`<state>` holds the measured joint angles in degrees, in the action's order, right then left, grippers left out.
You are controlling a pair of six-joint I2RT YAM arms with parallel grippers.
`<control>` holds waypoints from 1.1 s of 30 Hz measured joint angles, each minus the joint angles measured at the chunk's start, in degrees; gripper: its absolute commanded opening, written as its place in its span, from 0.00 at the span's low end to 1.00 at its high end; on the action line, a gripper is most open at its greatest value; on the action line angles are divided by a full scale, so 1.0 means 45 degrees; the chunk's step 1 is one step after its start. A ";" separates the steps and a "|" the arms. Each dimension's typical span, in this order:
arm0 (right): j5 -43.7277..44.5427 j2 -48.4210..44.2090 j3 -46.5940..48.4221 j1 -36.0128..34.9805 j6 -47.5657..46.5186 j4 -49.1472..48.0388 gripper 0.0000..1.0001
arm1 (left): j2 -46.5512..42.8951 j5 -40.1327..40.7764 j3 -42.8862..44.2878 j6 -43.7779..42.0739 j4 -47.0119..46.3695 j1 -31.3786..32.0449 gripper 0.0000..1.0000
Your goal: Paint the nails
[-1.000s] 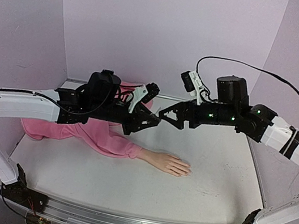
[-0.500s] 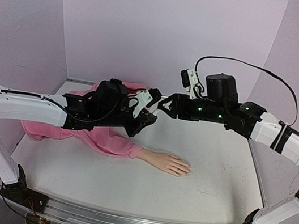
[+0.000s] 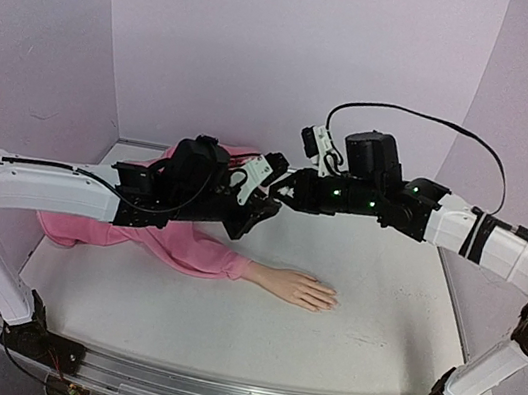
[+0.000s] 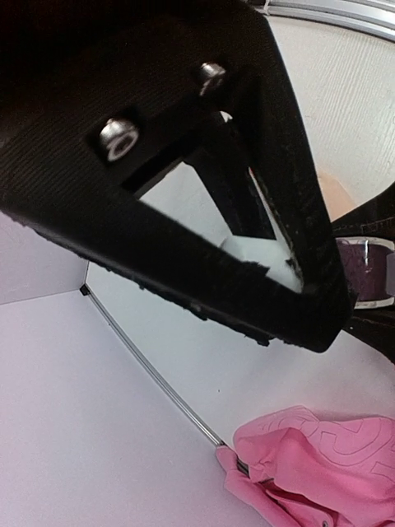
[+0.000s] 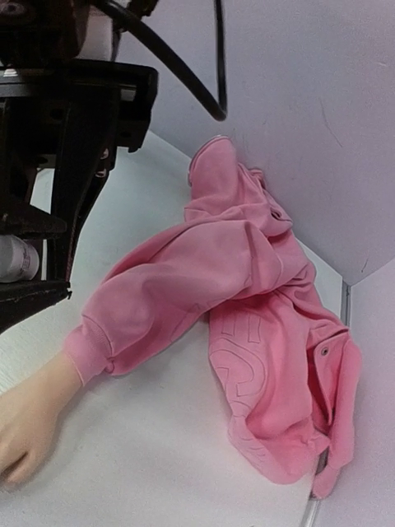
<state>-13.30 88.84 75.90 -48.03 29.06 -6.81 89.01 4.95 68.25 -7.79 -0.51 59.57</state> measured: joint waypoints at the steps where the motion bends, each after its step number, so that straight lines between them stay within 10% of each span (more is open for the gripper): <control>1: -0.0044 -0.0015 -0.0068 0.0005 -0.0107 -0.0029 0.00 | 0.0000 -0.0126 0.0000 0.0024 0.0053 -0.0029 0.00; 5: -0.1511 -0.0262 -0.0641 0.0301 -0.1166 -0.0185 0.00 | -0.0005 -0.2259 -0.0005 0.0151 0.0364 -0.0437 0.00; 13: -0.9267 -0.0447 -0.0835 0.1171 -0.4507 0.0029 0.00 | 0.0534 -1.3483 0.0699 0.2463 0.0869 -0.2399 0.00; 16: -1.0132 -0.0432 -0.0835 0.1107 -0.4891 0.0087 0.20 | 0.0559 -1.4377 0.0704 0.2754 0.0835 -0.2356 0.00; 21: -0.8874 -0.0709 -0.1025 0.1078 -0.5119 0.0364 0.73 | 0.0223 -1.2424 0.0364 0.2409 0.0534 -0.2278 0.00; 33: -0.1695 -0.2691 -0.1316 0.0986 -0.2895 0.0753 0.78 | -0.0398 -0.1258 -0.0189 -0.0670 0.0175 0.0126 0.00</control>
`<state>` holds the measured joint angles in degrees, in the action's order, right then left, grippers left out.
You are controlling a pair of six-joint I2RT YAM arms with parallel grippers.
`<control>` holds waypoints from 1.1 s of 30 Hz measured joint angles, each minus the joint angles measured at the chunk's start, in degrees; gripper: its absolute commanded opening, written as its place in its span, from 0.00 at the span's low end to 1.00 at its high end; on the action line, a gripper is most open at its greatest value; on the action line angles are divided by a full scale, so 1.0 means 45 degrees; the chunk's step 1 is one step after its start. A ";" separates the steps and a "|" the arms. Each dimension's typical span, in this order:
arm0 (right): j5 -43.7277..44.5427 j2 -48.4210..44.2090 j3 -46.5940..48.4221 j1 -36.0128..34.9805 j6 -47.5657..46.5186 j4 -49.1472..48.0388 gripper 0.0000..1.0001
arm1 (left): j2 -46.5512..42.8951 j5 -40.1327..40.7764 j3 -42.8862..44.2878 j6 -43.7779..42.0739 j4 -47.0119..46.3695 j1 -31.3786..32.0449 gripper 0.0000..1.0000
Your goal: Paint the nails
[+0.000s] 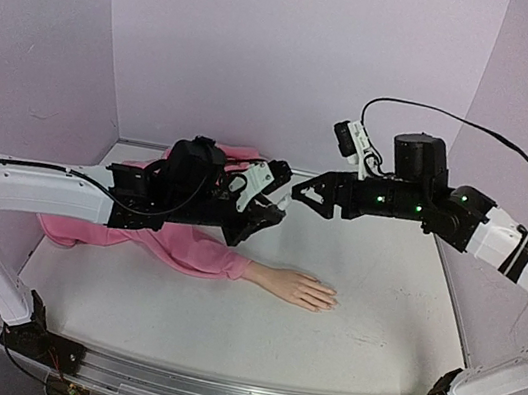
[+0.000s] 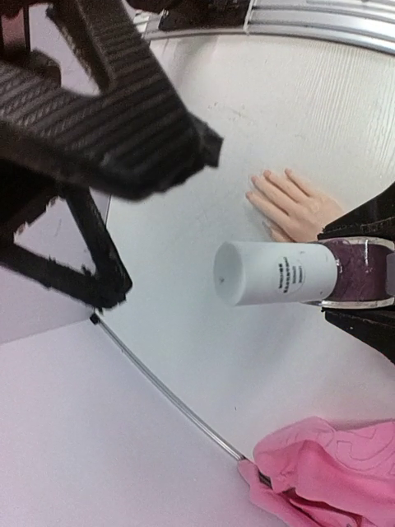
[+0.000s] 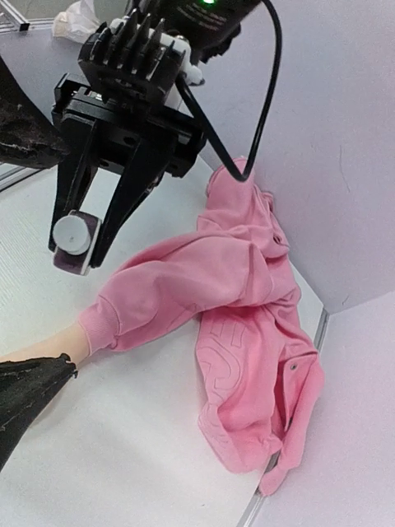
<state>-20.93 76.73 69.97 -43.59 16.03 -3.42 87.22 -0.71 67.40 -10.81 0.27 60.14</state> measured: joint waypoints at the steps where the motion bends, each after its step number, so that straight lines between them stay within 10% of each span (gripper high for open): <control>1: 0.0248 0.0029 0.0000 0.0000 0.0282 0.0010 0.75 | 0.0044 0.0461 0.0000 -0.0039 -0.0044 0.0015 0.00; 11: 0.0947 0.1554 0.0714 -0.0457 0.2365 -0.0141 0.60 | 0.0699 0.1846 0.0175 0.0068 -0.0053 0.0019 0.00; 19: 0.1175 0.2312 0.0860 -0.0670 0.3021 -0.0398 0.00 | 0.0855 0.1797 0.0403 0.0097 -0.0078 0.0073 0.00; 23: 0.0879 0.2327 0.0865 -0.0612 0.2628 -0.0291 0.00 | 0.0753 0.0865 0.0384 0.0189 0.0117 -0.0112 0.00; 33: -0.7830 0.2696 0.1030 -0.0073 -0.0797 -0.0942 0.00 | 0.0068 -1.2614 0.0350 0.2662 0.1243 -0.3065 0.00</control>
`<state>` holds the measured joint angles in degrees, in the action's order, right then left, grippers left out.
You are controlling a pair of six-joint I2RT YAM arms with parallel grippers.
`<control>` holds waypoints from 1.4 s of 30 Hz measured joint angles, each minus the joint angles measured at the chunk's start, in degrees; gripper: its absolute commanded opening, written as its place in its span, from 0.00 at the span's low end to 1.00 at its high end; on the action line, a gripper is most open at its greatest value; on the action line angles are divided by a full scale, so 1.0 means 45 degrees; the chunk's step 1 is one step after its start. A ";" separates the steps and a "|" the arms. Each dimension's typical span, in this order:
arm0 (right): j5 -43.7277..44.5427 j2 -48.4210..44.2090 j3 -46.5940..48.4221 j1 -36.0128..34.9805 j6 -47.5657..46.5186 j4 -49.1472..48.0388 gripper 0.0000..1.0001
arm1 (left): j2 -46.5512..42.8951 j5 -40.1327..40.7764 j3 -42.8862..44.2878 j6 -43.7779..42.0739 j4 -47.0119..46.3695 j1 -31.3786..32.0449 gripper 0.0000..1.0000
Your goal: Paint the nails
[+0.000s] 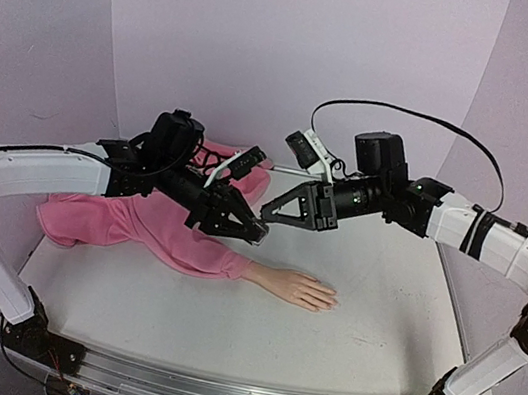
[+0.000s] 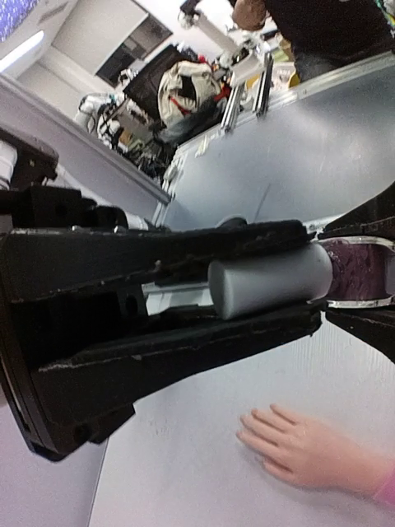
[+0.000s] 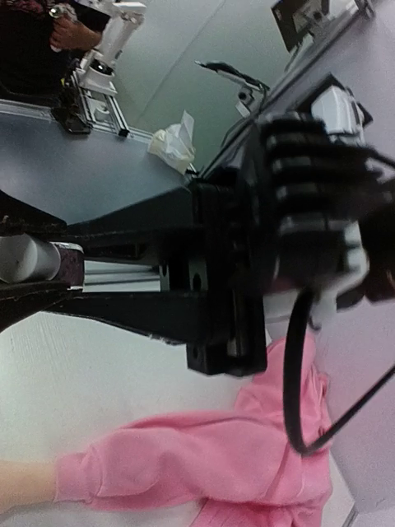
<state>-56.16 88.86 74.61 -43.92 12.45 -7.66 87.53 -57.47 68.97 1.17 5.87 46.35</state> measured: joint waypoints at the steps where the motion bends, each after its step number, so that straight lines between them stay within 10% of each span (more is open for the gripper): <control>1: -0.0345 0.0019 0.0005 -0.0034 -0.0097 -0.0112 0.00 | 0.0000 -0.0481 0.0000 0.0131 -0.0024 -0.0034 0.00; 4: -0.0568 -0.0029 0.0005 -0.0112 -0.0238 -0.0155 0.18 | -0.0087 -0.0690 -0.0039 0.0301 -0.0102 0.0024 0.00; 9: 0.0398 -0.0107 0.0005 -0.0175 -0.0083 -0.0044 0.77 | -0.0452 0.1404 -0.0306 0.0427 -0.0330 0.0053 0.00; 12: 0.1666 -0.0330 0.0000 -0.0262 0.0078 0.0180 0.90 | -0.0622 0.3385 -0.0529 0.0287 -0.0520 0.0170 0.00; 24: 0.5722 -0.0831 0.0661 -0.0476 0.2380 0.1758 0.63 | -0.0942 1.0234 -0.0690 -0.2006 -0.0748 0.2234 0.00; 42: 0.6591 0.0529 0.2147 -0.0476 0.3619 0.3303 0.39 | -0.0636 1.2454 -0.0690 -0.3827 -0.0262 0.2642 0.00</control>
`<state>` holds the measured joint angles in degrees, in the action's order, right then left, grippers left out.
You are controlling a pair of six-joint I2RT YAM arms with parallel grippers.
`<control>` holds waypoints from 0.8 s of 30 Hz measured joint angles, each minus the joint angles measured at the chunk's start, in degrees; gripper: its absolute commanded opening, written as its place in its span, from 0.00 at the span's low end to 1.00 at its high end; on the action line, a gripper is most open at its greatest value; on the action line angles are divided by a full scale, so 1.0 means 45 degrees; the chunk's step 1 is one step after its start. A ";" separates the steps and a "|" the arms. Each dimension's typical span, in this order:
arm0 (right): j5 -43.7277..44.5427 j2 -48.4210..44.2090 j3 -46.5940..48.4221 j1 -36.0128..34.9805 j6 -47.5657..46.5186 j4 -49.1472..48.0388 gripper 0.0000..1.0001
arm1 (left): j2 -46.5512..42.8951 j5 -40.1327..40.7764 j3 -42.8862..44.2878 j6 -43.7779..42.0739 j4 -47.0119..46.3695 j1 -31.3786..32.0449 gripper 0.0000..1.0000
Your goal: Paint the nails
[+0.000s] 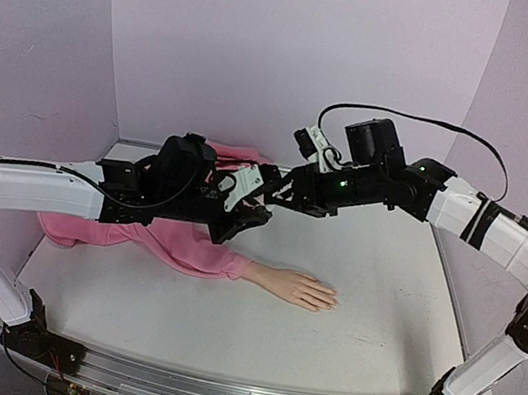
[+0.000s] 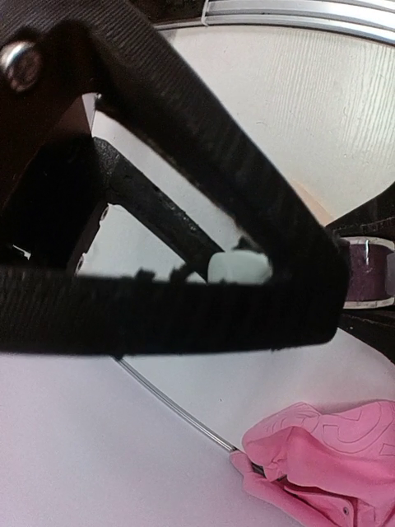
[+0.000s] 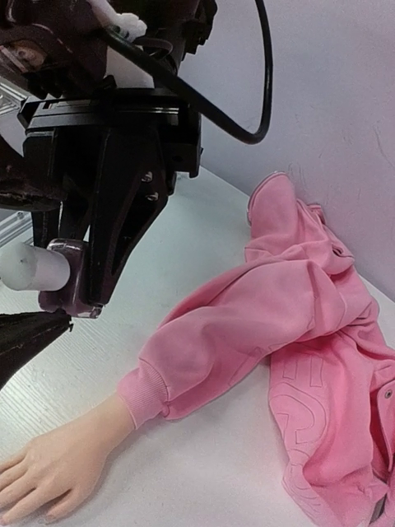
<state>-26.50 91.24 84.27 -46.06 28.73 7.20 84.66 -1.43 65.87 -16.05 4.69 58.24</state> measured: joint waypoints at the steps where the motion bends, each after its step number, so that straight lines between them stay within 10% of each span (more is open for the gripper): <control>1: -0.0010 0.0034 0.0029 0.0000 0.0015 0.0015 0.37 | 0.0015 0.0049 0.0000 -0.0044 0.0015 0.0024 0.00; 24: -0.0291 0.0539 0.0029 0.0000 -0.0126 0.0413 0.26 | 0.0398 0.0704 0.0121 -0.0534 0.0641 0.0301 0.00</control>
<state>-27.81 93.67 84.40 -46.06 28.16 9.06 86.46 1.74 66.41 -18.46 7.57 59.59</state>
